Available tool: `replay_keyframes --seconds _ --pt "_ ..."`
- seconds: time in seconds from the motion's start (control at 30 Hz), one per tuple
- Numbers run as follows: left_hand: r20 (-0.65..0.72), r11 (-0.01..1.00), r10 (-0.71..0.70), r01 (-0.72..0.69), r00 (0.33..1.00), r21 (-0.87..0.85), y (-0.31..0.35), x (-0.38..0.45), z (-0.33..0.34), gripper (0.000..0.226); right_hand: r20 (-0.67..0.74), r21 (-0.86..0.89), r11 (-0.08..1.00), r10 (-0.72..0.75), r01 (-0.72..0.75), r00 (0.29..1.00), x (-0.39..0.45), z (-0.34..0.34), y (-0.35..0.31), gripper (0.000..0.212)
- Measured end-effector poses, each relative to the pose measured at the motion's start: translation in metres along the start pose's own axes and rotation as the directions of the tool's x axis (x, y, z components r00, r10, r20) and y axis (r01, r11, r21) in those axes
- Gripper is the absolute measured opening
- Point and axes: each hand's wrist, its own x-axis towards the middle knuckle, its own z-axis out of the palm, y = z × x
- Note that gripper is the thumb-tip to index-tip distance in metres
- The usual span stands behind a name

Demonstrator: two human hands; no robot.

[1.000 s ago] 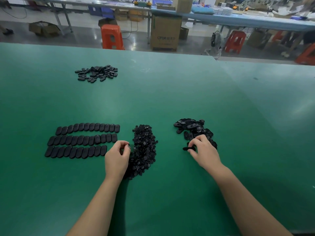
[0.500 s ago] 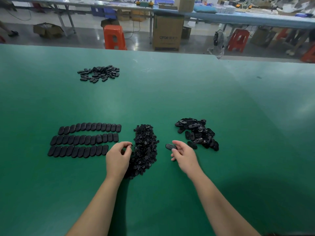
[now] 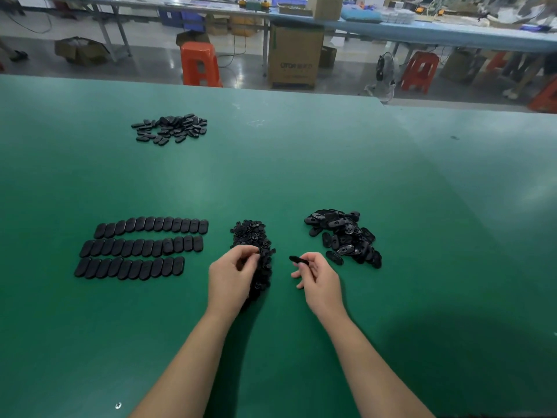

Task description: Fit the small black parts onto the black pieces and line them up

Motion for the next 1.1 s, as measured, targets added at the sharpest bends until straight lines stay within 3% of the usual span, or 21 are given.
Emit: replay_keyframes --seconds 0.1,0.27,0.5,0.8,0.93,1.1 --pt "0.110 0.999 0.038 -0.036 0.993 -0.019 0.018 -0.004 0.020 0.020 -0.004 0.056 0.998 -0.015 0.015 1.000 0.000 0.002 -0.001 0.022" --pt "0.228 0.993 0.009 -0.035 0.974 0.109 0.031 0.001 0.041 0.011 -0.006 0.041 0.999 -0.023 0.023 1.000 0.000 0.002 0.001 0.033" --pt "0.253 0.957 -0.010 -0.064 0.967 0.281 0.035 0.003 0.052 0.007 0.006 -0.038 0.998 -0.056 0.056 0.998 0.002 0.001 0.003 0.024" --pt "0.259 0.893 0.009 -0.124 0.966 0.433 0.042 0.009 0.051 0.006 0.034 -0.001 0.998 -0.067 0.067 0.997 0.001 -0.001 0.001 0.030" --pt "0.263 0.917 -0.049 -0.061 0.964 0.393 0.042 0.016 0.048 0.024 0.036 0.069 0.997 -0.046 0.044 0.998 0.002 -0.002 0.001 0.034" --pt "0.308 0.966 -0.139 0.060 0.941 0.253 0.035 0.020 0.046 0.011 0.050 0.044 0.998 -0.046 0.044 0.998 0.001 -0.002 0.004 0.024"
